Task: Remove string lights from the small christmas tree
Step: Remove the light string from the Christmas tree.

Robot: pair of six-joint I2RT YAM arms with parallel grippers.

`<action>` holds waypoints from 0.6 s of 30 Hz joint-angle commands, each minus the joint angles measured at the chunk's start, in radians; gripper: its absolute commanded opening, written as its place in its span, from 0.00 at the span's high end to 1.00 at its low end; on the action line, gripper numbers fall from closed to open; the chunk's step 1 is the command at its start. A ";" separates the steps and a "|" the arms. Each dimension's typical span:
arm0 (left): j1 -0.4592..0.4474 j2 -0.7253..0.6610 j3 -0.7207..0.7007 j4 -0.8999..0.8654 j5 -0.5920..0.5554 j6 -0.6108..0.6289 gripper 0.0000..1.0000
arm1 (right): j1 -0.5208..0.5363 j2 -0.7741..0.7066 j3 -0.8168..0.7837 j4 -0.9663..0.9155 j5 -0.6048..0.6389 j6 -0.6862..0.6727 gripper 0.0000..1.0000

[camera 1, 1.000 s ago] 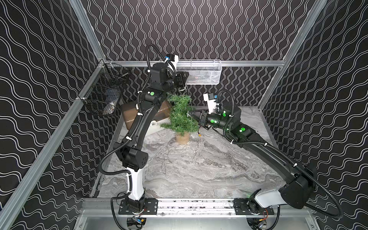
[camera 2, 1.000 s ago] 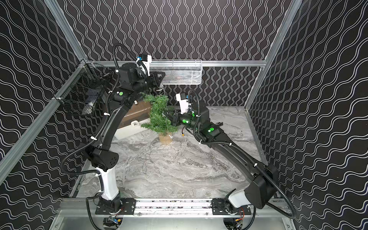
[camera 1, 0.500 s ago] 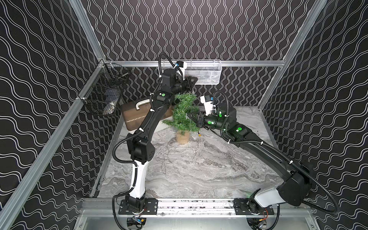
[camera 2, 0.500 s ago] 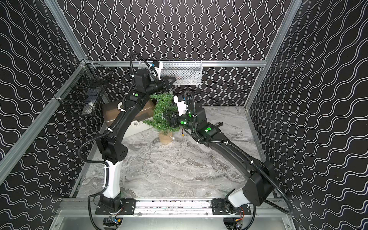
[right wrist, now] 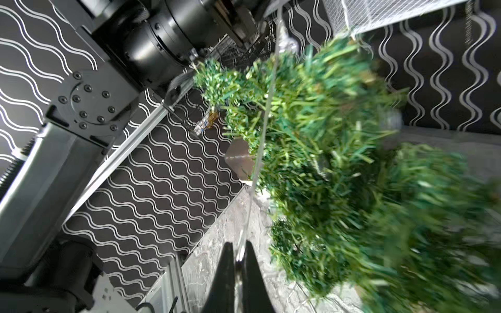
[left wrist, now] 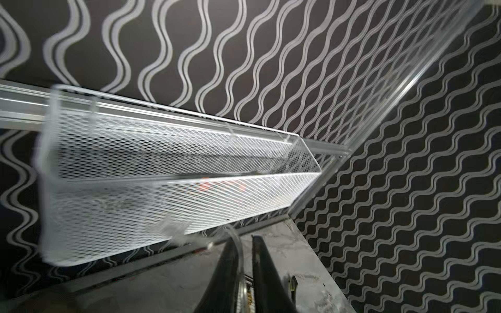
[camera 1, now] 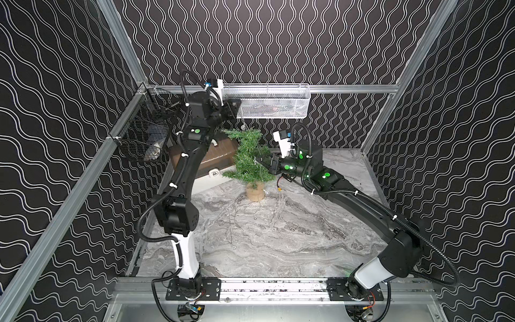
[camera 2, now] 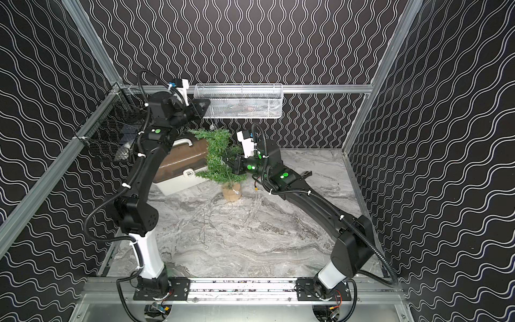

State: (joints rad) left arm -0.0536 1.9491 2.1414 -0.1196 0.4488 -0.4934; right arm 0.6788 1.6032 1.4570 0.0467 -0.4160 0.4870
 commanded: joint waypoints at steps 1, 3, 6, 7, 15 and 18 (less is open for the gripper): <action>0.006 -0.046 -0.035 0.069 0.011 -0.004 0.84 | 0.002 0.006 0.003 0.028 -0.038 0.032 1.00; 0.006 -0.060 -0.048 0.075 0.023 -0.010 0.85 | 0.003 0.004 -0.009 0.034 -0.039 0.041 1.00; 0.006 -0.104 -0.077 0.045 0.027 0.006 0.86 | 0.009 -0.004 -0.020 0.027 -0.044 0.042 1.00; 0.007 -0.127 -0.101 0.049 0.022 0.015 0.86 | 0.013 -0.008 -0.024 0.023 -0.046 0.041 1.00; 0.018 -0.306 -0.275 0.046 -0.021 0.053 0.85 | 0.034 -0.037 -0.036 0.007 -0.028 0.022 1.00; 0.017 -0.330 -0.314 0.044 0.010 0.027 0.85 | 0.033 -0.025 0.016 -0.033 0.014 -0.008 1.00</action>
State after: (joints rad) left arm -0.0383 1.6379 1.8557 -0.0902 0.4339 -0.4610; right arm 0.7116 1.5753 1.4349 0.0341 -0.4454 0.5106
